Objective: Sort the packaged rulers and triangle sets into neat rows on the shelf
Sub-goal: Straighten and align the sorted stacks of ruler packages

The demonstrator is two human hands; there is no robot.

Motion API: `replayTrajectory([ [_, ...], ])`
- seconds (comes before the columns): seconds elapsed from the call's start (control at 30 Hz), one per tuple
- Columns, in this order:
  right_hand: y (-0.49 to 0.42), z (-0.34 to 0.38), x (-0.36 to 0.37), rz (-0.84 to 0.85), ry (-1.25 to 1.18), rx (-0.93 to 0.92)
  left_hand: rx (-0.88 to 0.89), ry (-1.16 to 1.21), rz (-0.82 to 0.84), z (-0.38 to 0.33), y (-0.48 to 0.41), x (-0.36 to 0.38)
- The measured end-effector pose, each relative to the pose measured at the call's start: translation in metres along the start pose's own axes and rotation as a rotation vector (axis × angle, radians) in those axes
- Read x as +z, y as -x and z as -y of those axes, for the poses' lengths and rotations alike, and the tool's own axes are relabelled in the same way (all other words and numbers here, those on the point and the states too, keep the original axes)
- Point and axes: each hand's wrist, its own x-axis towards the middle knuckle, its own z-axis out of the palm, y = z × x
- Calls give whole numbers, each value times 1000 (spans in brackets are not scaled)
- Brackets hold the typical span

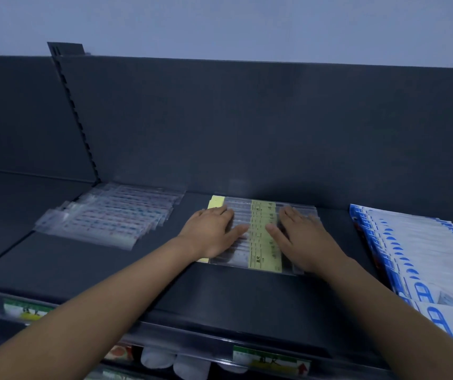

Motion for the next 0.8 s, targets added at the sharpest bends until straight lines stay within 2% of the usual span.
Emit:
replayTrajectory([
  [0.07,-6,14,-4,-28,-46,-33,6,75,24,9,4,-10],
  [0.23,-26,57,-2,-6,-109,-91,66,85,45,54,17,-41],
  [0.5,-76,176,14,15,-214,-230,74,149,90,163,43,-86],
  [0.57,-88,205,18,72,-248,-230,61,140,167,196,46,-99],
  [0.7,-115,243,33,292,-138,-135,-10,89,445,254,45,-117],
  [0.8,-134,249,38,403,-149,7,18,74,508,279,36,-112],
])
